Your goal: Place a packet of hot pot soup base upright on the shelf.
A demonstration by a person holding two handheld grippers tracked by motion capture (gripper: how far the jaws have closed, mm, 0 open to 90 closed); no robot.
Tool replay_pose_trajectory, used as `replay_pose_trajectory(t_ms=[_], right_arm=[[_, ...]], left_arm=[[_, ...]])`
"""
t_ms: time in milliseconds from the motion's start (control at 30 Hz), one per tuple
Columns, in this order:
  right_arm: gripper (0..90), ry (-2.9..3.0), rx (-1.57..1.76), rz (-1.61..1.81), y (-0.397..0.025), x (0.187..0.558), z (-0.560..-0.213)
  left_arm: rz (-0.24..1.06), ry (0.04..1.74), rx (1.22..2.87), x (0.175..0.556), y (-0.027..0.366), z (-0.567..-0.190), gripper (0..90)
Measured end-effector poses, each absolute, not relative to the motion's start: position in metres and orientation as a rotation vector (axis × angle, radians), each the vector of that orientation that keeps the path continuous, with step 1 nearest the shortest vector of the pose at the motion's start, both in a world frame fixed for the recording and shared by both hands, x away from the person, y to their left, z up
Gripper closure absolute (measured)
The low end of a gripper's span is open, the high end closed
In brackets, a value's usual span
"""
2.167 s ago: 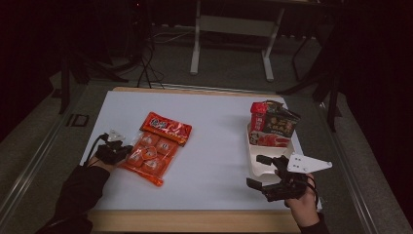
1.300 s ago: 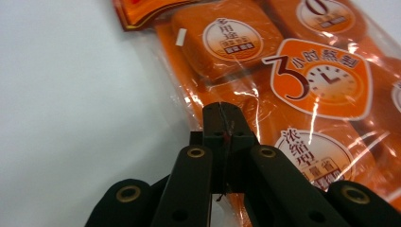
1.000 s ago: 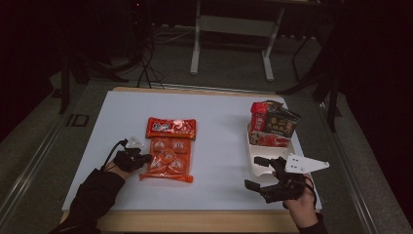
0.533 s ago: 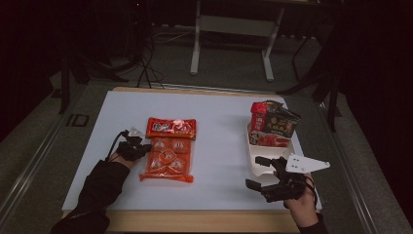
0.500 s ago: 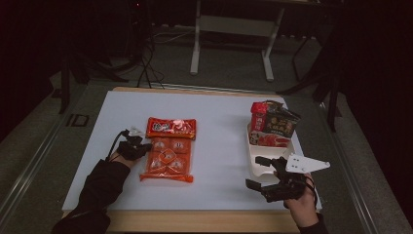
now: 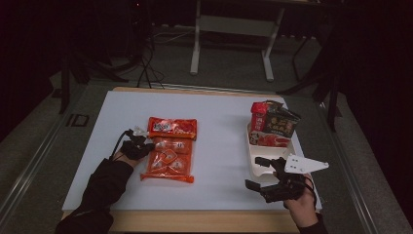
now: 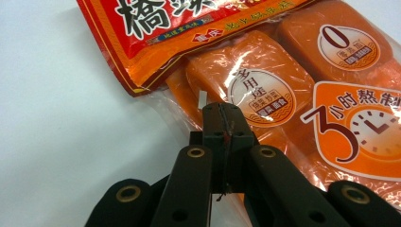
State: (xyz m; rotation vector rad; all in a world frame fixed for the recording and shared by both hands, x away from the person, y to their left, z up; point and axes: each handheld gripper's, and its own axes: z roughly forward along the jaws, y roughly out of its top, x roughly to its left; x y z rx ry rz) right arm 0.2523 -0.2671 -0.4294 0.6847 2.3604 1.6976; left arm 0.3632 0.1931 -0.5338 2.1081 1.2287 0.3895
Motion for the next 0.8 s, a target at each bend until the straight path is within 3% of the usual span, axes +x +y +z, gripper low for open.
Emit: replay_pose_trajectory(t_ms=[800], right_arm=[[14.7,2.349,0.688,1.706,-0.269,0.252,-0.429]], left_arm=[[0.259,1.038,2.185,0.349,0.125,-0.531,90.0]])
